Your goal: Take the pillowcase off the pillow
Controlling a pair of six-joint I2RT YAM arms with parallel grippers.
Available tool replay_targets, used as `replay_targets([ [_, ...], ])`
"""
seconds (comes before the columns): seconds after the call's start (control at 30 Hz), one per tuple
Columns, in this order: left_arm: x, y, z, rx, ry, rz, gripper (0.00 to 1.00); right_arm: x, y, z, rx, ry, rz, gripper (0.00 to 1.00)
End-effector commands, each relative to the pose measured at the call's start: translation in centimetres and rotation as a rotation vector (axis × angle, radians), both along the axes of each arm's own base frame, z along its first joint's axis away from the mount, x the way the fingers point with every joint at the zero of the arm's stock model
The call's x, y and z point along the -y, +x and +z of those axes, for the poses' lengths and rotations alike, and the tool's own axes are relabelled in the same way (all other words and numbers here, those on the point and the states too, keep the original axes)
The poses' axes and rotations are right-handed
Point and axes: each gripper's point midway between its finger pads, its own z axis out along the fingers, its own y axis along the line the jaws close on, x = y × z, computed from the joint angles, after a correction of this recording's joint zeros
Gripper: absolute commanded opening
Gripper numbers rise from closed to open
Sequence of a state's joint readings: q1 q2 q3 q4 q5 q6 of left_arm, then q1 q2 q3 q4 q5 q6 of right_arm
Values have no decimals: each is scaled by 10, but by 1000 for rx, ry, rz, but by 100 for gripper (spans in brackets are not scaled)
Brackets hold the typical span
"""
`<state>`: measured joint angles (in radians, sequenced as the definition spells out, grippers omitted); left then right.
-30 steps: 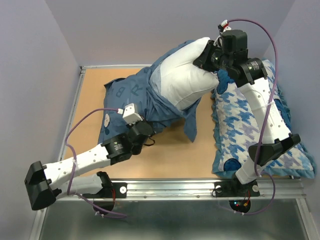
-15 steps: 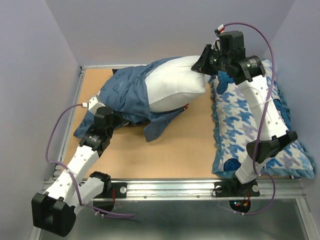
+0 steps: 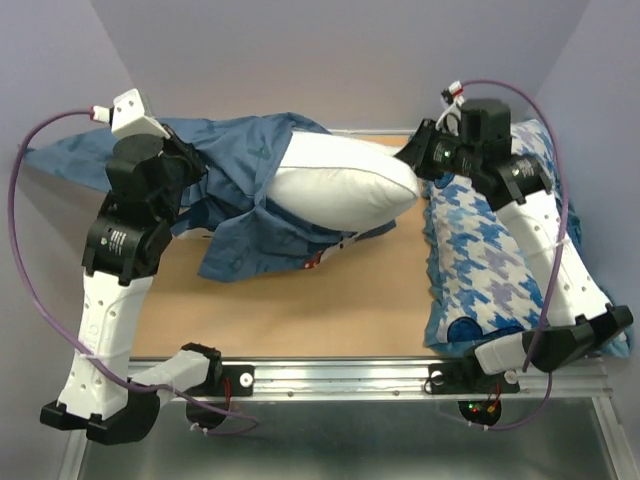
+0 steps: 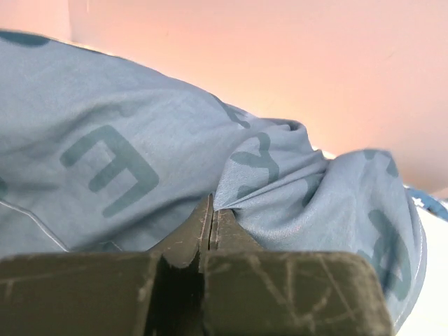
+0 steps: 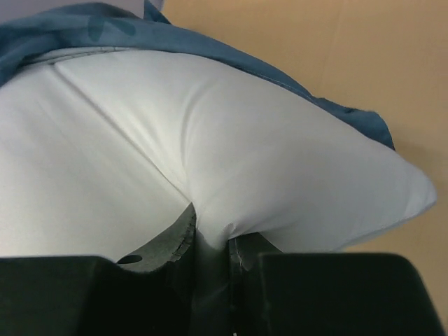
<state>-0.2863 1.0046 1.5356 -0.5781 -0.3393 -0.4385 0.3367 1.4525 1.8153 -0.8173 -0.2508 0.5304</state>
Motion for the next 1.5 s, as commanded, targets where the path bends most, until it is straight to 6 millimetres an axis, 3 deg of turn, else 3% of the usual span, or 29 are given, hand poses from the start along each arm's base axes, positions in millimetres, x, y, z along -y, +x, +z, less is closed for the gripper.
replay_targets([
  [0.0, -27, 26, 36, 3, 189, 132, 0, 11, 6, -53, 25, -54, -10, 1],
  [0.07, 7, 45, 23, -51, 259, 55, 0, -12, -8, -91, -42, -66, 33, 1],
  [0.1, 26, 70, 2, -115, 296, 18, 0, -24, -16, -136, -131, -65, 71, 0],
  [0.17, 54, 93, -25, -183, 330, -62, 0, -52, -33, -179, -217, -43, 156, 1],
  [0.2, 72, 113, -53, -247, 364, -100, 0, -69, -32, -203, -263, -5, 201, 0],
  [0.23, 81, 122, -66, -275, 376, -122, 0, -74, -40, -235, -334, -12, 223, 1],
  [0.27, 95, 136, -92, -328, 391, -154, 0, -84, -39, -246, -350, 7, 257, 1],
  [0.3, 104, 142, -101, -341, 400, -174, 0, -86, -37, -281, -425, -23, 254, 1],
  [0.43, 121, 161, -140, -405, 409, -207, 0, -84, -3, -308, -453, -63, 188, 1],
  [0.53, 125, 165, -157, -414, 411, -214, 0, -76, 32, -295, -420, -26, 132, 5],
  [0.57, 128, 167, -158, -409, 404, -222, 1, -68, 51, -280, -383, -6, 101, 9],
  [0.7, 141, 165, -132, -333, 359, -287, 42, -54, 84, -264, -389, 93, 73, 14],
  [0.73, 144, 163, -124, -308, 346, -304, 62, -49, 89, -266, -397, 104, 68, 15],
  [0.77, 146, 160, -116, -284, 338, -324, 68, -48, 92, -268, -403, 108, 67, 16],
  [0.8, 147, 154, -90, -207, 311, -334, 71, -48, 95, -279, -423, 102, 63, 17],
  [0.83, 147, 148, -90, -198, 301, -342, 74, -46, 99, -280, -422, 102, 59, 19],
  [0.87, 147, 139, -70, -142, 275, -355, 77, -44, 102, -293, -451, 106, 52, 21],
  [0.93, 147, 128, -69, -126, 265, -367, 78, -40, 109, -303, -490, 140, 42, 21],
  [0.97, 144, 117, -56, -89, 251, -362, 79, -35, 113, -307, -509, 158, 30, 21],
  [1.0, 147, 110, -67, -105, 251, -371, 79, -37, 119, -314, -534, 183, 32, 21],
  [1.1, 138, 92, -69, -92, 238, -342, 80, -38, 127, -323, -564, 213, 27, 22],
  [1.13, 139, 85, -90, -132, 234, -340, 80, -41, 127, -329, -587, 229, 37, 22],
  [1.2, 130, 68, -112, -156, 229, -307, 80, -43, 132, -326, -587, 245, 36, 22],
  [1.27, 121, 51, -116, -133, 179, -254, 81, -45, 134, -327, -591, 251, 38, 22],
  [1.3, 115, 45, -148, -179, 194, -239, 82, -45, 137, -325, -584, 252, 40, 22],
  [1.37, 114, 38, -165, -170, 167, -243, 84, -46, 138, -323, -581, 256, 42, 23],
  [1.4, 115, 39, -157, -109, 133, -244, 85, -47, 137, -322, -583, 260, 49, 24],
  [1.43, 114, 37, -181, -125, 138, -247, 86, -47, 137, -322, -583, 260, 49, 25],
  [1.47, 121, 43, -170, -39, 106, -268, 88, -47, 137, -322, -583, 259, 48, 28],
])
